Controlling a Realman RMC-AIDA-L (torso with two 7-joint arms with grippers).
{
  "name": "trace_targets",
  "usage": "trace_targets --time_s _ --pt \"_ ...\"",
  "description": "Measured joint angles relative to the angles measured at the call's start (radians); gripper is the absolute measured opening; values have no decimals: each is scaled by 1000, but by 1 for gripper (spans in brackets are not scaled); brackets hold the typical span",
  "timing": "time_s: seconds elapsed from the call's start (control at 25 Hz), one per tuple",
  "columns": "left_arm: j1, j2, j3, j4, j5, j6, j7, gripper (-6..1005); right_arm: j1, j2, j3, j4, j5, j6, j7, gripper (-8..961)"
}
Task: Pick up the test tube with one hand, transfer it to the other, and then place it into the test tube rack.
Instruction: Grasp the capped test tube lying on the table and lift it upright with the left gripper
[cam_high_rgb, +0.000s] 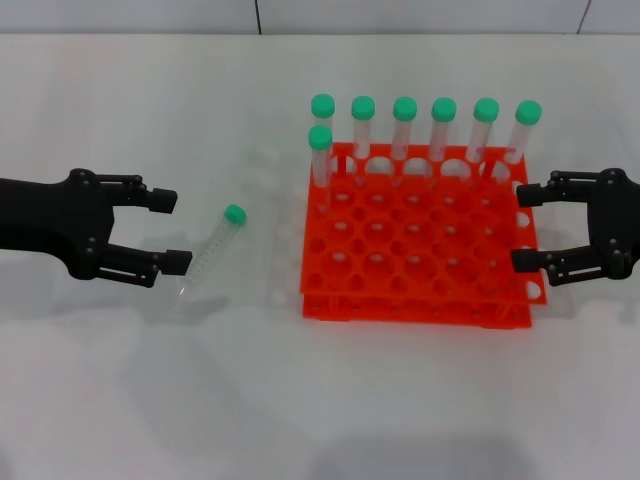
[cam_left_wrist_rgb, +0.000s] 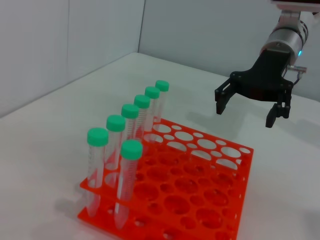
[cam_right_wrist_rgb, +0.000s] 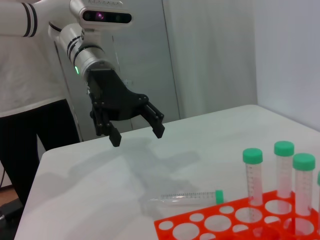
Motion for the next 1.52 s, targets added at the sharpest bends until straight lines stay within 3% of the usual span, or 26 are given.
trace_targets --time_s 0.28,0.32,0.68,0.92,1.16,1.52 --pt "-1 -5 7 54 5 4 -85 862 -9 2 8 -4 12 0 -21 856" --pt "1 -24 10 118 18 14 -175 862 -16 5 13 -9 14 0 -29 856" --pt "-24 -71 30 318 140 73 -560 861 -26 18 31 -38 15 3 -60 855" --pt "-94 -69 163 378 358 62 -891 861 -33 29 33 -56 15 3 -78 855" --pt "-176 -102 271 388 570 21 -1069 862 -33 34 32 -59 15 3 -102 854" --pt "-198 -147 413 358 621 -77 -1202 860 -44 42 31 -67 14 -6 -120 854"
